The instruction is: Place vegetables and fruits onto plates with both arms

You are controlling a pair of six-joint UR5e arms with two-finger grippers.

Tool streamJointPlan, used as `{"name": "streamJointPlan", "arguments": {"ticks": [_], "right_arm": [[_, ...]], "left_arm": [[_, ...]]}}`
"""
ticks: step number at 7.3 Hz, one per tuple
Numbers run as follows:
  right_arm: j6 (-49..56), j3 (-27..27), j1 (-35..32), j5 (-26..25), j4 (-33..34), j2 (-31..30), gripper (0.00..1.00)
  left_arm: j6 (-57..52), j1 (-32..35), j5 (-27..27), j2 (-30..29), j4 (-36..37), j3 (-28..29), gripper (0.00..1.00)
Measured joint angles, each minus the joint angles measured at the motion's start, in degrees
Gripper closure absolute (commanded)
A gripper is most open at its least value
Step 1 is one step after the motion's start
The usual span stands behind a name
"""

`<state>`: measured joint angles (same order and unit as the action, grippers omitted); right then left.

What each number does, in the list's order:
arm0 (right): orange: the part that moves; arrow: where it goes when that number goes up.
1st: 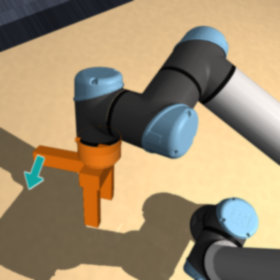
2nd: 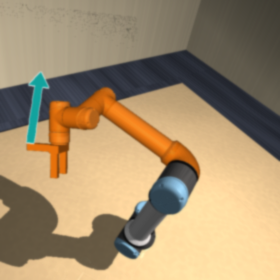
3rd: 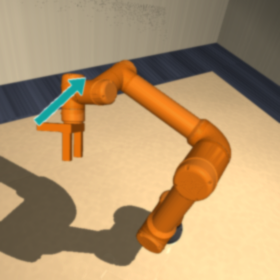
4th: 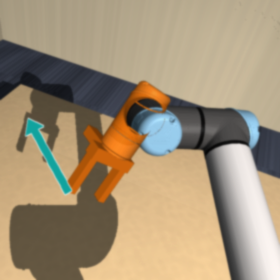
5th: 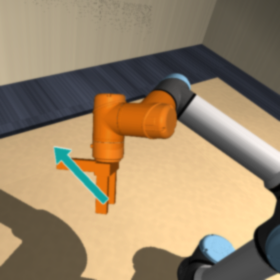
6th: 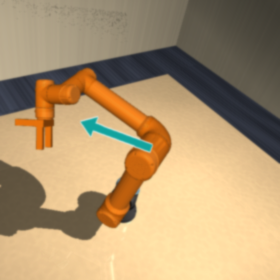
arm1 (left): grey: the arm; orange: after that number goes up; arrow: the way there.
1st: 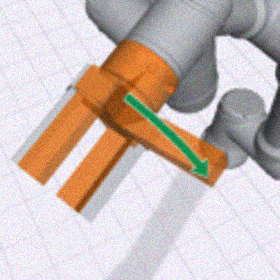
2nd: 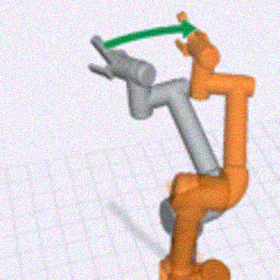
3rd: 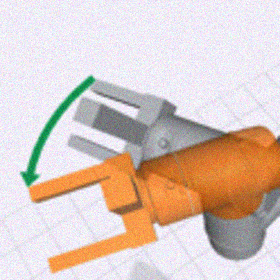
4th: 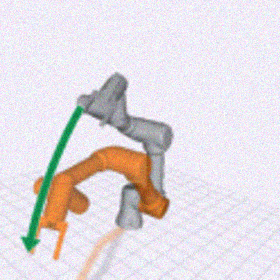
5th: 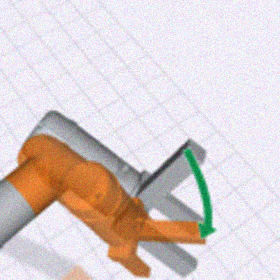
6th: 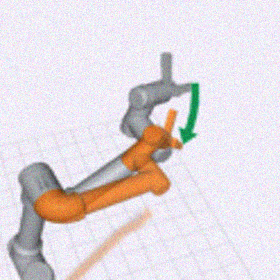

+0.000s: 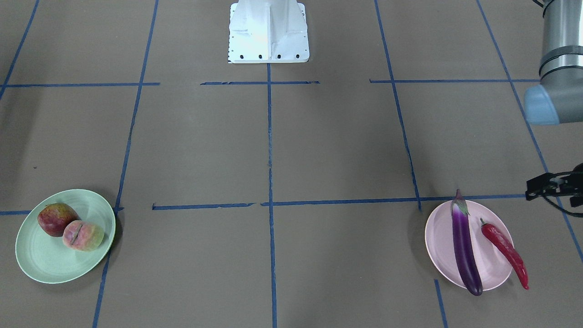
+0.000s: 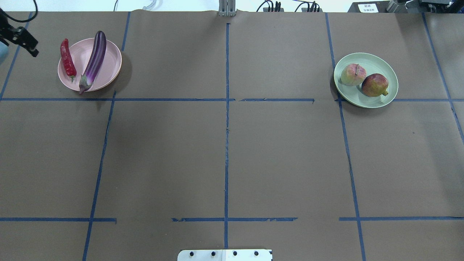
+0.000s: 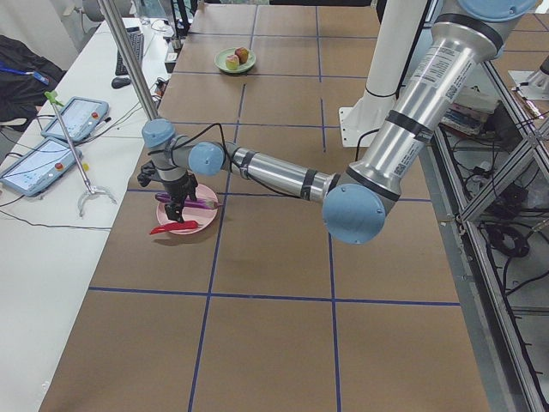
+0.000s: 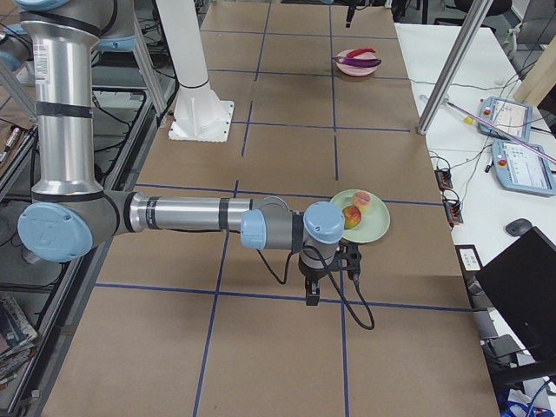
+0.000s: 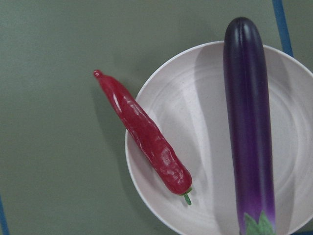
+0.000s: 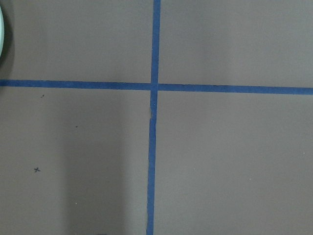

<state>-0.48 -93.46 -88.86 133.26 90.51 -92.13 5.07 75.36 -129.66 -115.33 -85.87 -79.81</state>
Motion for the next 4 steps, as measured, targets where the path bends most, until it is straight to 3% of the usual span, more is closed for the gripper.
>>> {"name": "streamJointPlan", "arguments": {"ticks": [2, 4], "right_arm": [[0.02, 0.02, 0.0, 0.18, 0.02, 0.0, 0.0], [0.04, 0.02, 0.0, 0.93, 0.05, -0.1, 0.0]], "left_arm": [[-10.28, 7.54, -0.84, 5.57, 9.59, -5.95, 0.0], [-13.6, 13.21, -3.31, 15.67, 15.89, -15.32, 0.0]]}}
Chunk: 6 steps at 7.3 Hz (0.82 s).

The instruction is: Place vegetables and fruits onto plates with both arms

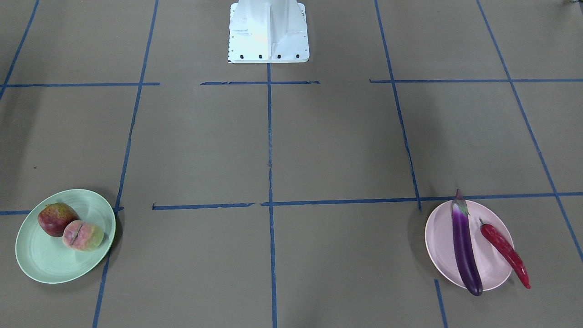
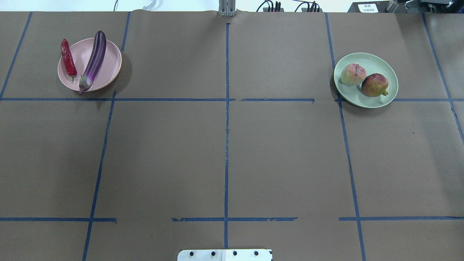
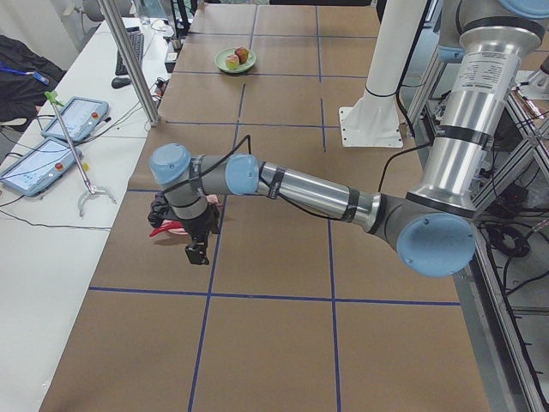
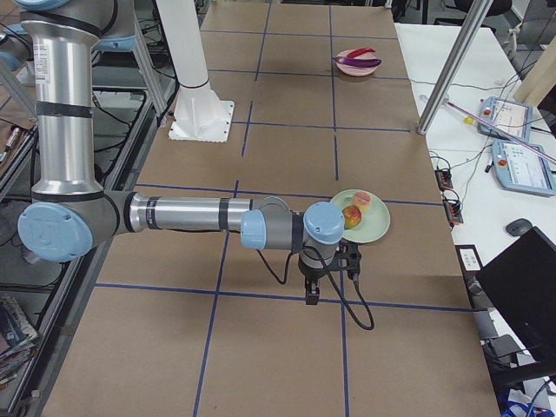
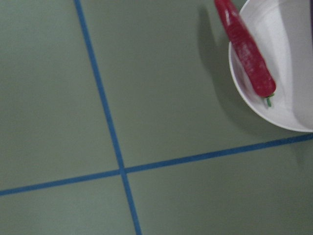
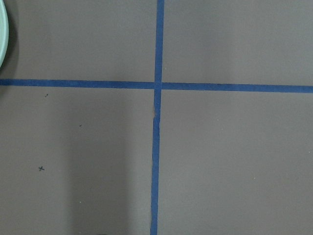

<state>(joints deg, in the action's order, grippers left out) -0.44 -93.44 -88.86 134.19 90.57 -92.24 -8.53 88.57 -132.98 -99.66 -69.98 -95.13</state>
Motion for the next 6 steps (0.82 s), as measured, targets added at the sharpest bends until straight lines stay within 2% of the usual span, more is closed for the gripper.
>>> {"name": "streamJointPlan", "arguments": {"ticks": [2, 6], "right_arm": [[0.0, -0.06, -0.02, 0.32, -0.03, -0.13, 0.0], [0.01, -0.21, -0.02, 0.3, -0.04, -0.67, 0.0]], "left_arm": [[-0.54, 1.84, -4.63, 8.32, -0.22, -4.75, 0.0], [-0.49, 2.16, -5.25, 15.52, -8.94, -4.44, 0.0]]}}
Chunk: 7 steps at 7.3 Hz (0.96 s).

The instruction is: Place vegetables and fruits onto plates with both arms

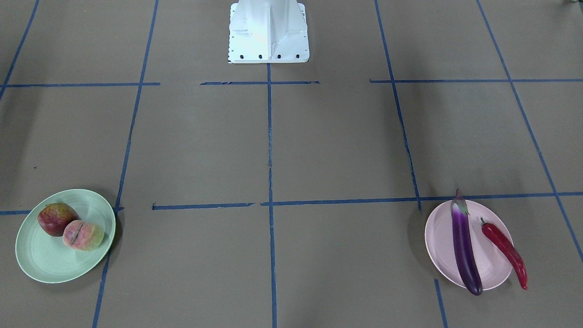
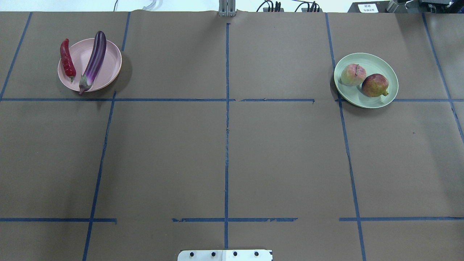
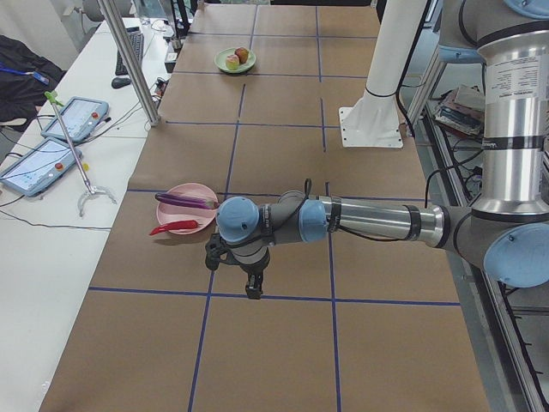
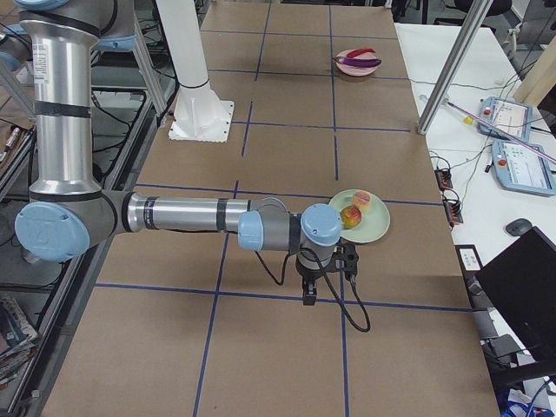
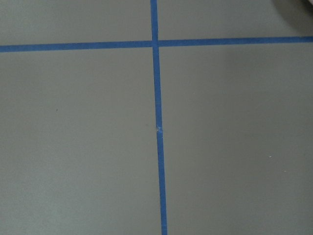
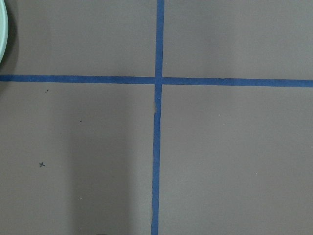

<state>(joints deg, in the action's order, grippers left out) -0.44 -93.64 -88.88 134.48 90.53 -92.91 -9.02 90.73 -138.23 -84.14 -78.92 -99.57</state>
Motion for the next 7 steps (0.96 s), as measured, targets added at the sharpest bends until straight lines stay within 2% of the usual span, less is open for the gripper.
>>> {"name": "streamJointPlan", "arguments": {"ticks": [3, 7], "right_arm": [[0.0, -0.06, -0.03, -0.01, -0.02, -0.17, 0.0], [0.0, -0.08, 0.01, -0.05, -0.08, -0.28, 0.0]], "left_arm": [[0.22, 0.0, 3.68, 0.8, -1.19, 0.14, 0.0], [0.07, -0.02, 4.31, 0.73, -1.24, -0.38, 0.0]]}}
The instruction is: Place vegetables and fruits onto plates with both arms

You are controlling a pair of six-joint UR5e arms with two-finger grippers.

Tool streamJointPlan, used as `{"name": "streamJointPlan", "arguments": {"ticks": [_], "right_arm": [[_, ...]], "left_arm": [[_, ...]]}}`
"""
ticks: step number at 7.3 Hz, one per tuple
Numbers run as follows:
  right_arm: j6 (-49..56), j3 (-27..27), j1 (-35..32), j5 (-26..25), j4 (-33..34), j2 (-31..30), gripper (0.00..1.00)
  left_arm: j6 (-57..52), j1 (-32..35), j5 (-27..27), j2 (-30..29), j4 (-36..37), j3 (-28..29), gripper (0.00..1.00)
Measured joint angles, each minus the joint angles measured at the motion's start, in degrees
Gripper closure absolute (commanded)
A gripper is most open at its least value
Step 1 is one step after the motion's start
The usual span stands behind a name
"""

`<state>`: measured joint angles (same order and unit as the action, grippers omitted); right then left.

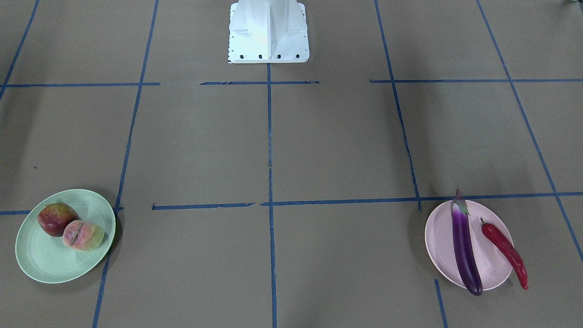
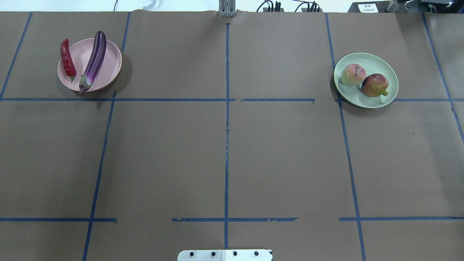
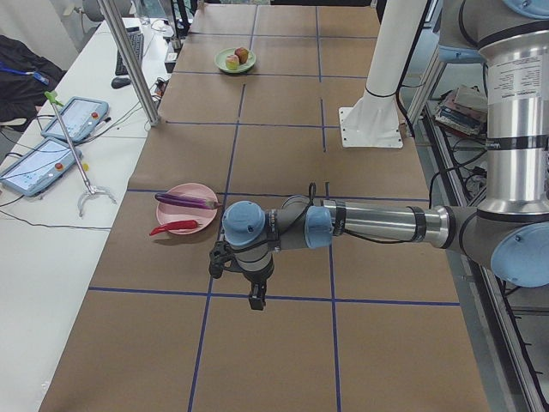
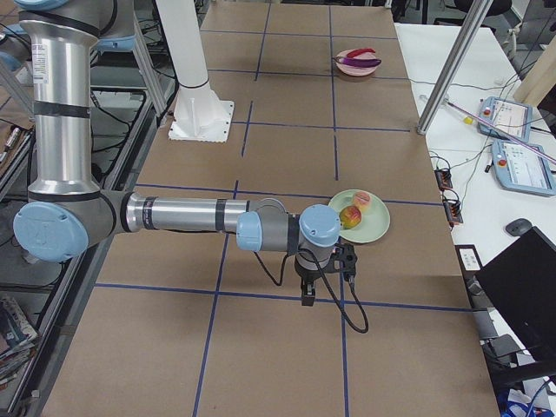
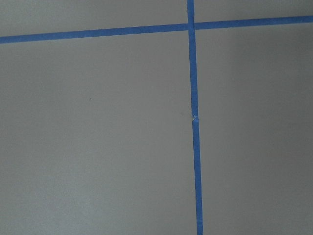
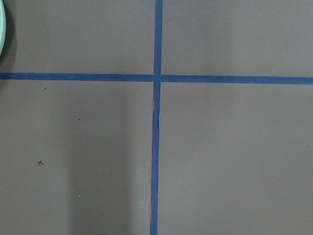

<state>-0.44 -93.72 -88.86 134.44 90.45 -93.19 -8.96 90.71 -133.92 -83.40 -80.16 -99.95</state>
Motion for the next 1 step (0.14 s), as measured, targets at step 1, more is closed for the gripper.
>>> {"name": "streamJointPlan", "arguments": {"ticks": [1], "right_arm": [[0.0, -0.02, 0.0, 0.01, -0.01, -0.06, 0.0]], "left_arm": [[-0.03, 0.0, -0.06, 0.0, 0.0, -0.07, 0.0]]}}
